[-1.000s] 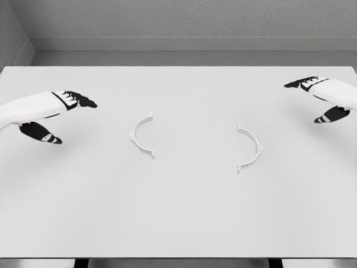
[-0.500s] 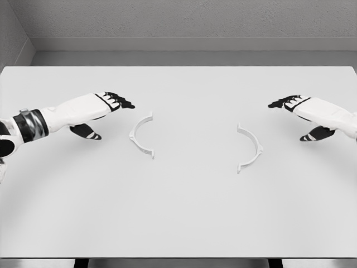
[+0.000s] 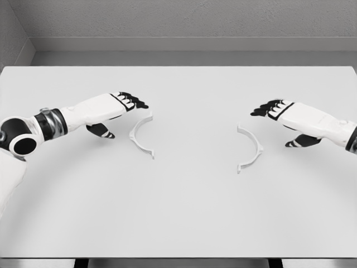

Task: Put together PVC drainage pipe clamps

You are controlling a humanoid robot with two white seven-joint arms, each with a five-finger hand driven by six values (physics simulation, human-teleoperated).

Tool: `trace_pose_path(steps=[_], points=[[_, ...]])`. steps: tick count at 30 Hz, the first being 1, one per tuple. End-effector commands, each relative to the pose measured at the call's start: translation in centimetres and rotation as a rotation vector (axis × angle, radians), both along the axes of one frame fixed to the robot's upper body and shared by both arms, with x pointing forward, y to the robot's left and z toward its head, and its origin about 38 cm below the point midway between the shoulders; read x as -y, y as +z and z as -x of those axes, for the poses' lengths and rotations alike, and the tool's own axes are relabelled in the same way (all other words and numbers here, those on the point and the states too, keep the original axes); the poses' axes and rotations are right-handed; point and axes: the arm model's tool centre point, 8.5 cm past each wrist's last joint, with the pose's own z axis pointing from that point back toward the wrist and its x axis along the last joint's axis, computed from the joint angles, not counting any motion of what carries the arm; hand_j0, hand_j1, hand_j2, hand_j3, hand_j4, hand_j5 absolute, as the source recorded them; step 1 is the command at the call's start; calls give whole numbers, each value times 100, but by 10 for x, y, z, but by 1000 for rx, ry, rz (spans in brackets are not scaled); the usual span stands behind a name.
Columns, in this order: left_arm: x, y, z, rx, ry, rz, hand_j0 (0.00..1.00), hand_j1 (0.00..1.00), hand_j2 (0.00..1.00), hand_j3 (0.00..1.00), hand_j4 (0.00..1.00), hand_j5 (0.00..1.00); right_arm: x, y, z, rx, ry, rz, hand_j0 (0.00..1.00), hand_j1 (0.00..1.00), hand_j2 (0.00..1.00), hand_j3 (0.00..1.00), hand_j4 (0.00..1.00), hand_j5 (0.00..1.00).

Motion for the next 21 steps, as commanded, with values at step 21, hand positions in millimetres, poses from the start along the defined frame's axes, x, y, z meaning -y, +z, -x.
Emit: trace_pose_path(steps=[21], points=[[23, -20, -16, -28, 25, -26, 100, 100, 100, 100, 100, 100, -44, -23, 21, -50, 92, -62, 100, 100, 100, 100, 100, 100]])
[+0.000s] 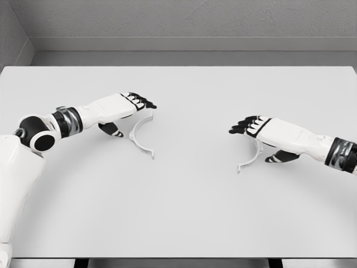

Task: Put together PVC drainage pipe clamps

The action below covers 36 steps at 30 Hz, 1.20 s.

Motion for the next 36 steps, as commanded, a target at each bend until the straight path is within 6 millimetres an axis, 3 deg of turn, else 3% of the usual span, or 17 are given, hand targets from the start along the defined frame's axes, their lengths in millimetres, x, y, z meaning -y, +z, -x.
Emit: trace_pose_path(steps=[1, 5, 10, 24, 27, 30, 34, 36], points=[[0, -2, -1, -7, 5, 7, 100, 100, 100, 100, 100, 100, -4, -2, 0, -9, 4, -12, 100, 100, 100, 100, 100, 100], [7, -3, 0, -11, -6, 13, 100, 100, 100, 100, 100, 100, -18, -12, 1, -46, 24, -23, 100, 100, 100, 100, 100, 100], [14, -4, 0, -12, -16, 21, 100, 100, 100, 100, 100, 100, -19, -15, 2, -62, 29, -11, 100, 100, 100, 100, 100, 100], [51, -7, 0, 2, -52, 26, 100, 100, 100, 100, 100, 100, -34, -13, -3, -49, 45, -51, 100, 100, 100, 100, 100, 100], [52, -1, -3, 16, -53, 25, 100, 100, 100, 100, 100, 100, -37, -12, -4, -47, 47, -59, 100, 100, 100, 100, 100, 100], [36, 8, -9, 36, -30, 3, 100, 100, 100, 100, 100, 100, -38, -14, -5, -50, 45, -59, 100, 100, 100, 100, 100, 100], [-8, 12, -13, 38, 27, -78, 100, 100, 100, 100, 100, 100, -35, -13, -4, -53, 43, -53, 100, 100, 100, 100, 100, 100], [-10, 14, -26, 22, 46, -73, 100, 100, 100, 100, 100, 100, -32, -15, -2, -60, 39, -45, 100, 100, 100, 100, 100, 100]])
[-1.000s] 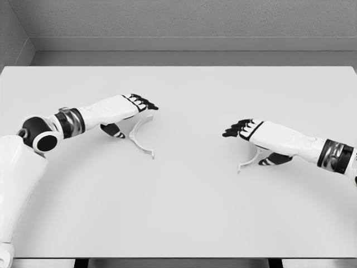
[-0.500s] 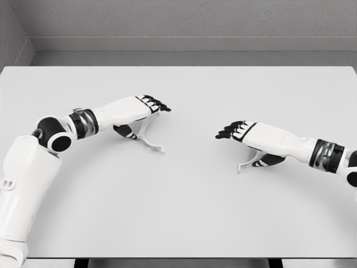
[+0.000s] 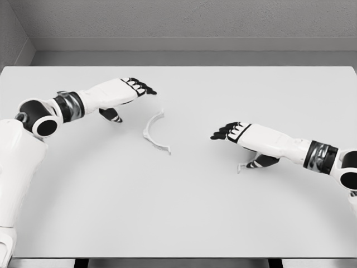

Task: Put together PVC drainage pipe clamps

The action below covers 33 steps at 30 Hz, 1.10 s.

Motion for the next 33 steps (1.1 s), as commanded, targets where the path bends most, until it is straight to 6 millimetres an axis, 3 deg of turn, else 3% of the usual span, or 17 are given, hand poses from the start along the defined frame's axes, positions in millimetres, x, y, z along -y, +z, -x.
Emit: trace_pose_path(steps=[1, 4, 9, 11, 17, 33], points=[[-2, -11, -2, -37, 15, 11, 100, 100, 100, 100, 100, 100, 3, 2, 0, -1, -5, 1, 100, 100, 100, 100, 100, 100], [17, -14, -1, -42, -13, 35, 100, 100, 100, 100, 100, 100, 3, -2, 2, -13, -7, -1, 100, 100, 100, 100, 100, 100], [20, -14, -1, -41, -16, 37, 100, 100, 100, 100, 100, 100, 7, -6, -3, -27, -20, 7, 100, 100, 100, 100, 100, 100], [26, -6, -5, -23, -24, 34, 100, 100, 100, 100, 100, 100, 8, -6, -6, -31, -28, 5, 100, 100, 100, 100, 100, 100], [53, -11, -3, -27, -57, 36, 100, 100, 100, 100, 100, 100, 11, -13, -8, -48, -41, 13, 100, 100, 100, 100, 100, 100], [61, -14, -2, -32, -70, 43, 100, 100, 100, 100, 100, 100, -11, -14, -14, -43, -24, -46, 100, 100, 100, 100, 100, 100]])
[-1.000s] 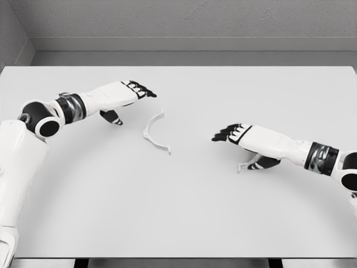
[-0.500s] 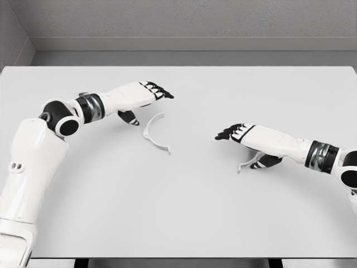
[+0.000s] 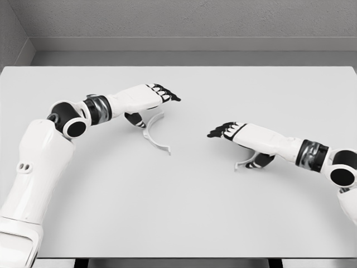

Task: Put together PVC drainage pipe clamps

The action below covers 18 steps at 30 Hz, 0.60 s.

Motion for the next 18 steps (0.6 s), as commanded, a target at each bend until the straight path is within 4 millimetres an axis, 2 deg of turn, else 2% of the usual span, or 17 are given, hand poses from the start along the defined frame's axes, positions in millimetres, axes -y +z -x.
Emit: trace_pose_path(steps=[1, 7, 13, 15, 18], points=[[1, 0, 0, -2, -1, 7, 100, 100, 100, 100, 100, 100, -3, 0, 0, -2, 1, -14, 100, 100, 100, 100, 100, 100], [11, -5, 4, -14, -21, 5, 100, 100, 100, 100, 100, 100, -9, 3, -2, 5, 11, -23, 100, 100, 100, 100, 100, 100], [13, -1, 2, -5, -22, 11, 100, 100, 100, 100, 100, 100, -15, 1, -2, 3, 29, -14, 100, 100, 100, 100, 100, 100], [3, 2, -1, 1, -8, -2, 100, 100, 100, 100, 100, 100, -14, 1, -2, 1, 27, -16, 100, 100, 100, 100, 100, 100], [-27, 8, -14, -1, 45, -42, 100, 100, 100, 100, 100, 100, -13, 3, -2, 3, 23, -23, 100, 100, 100, 100, 100, 100]])
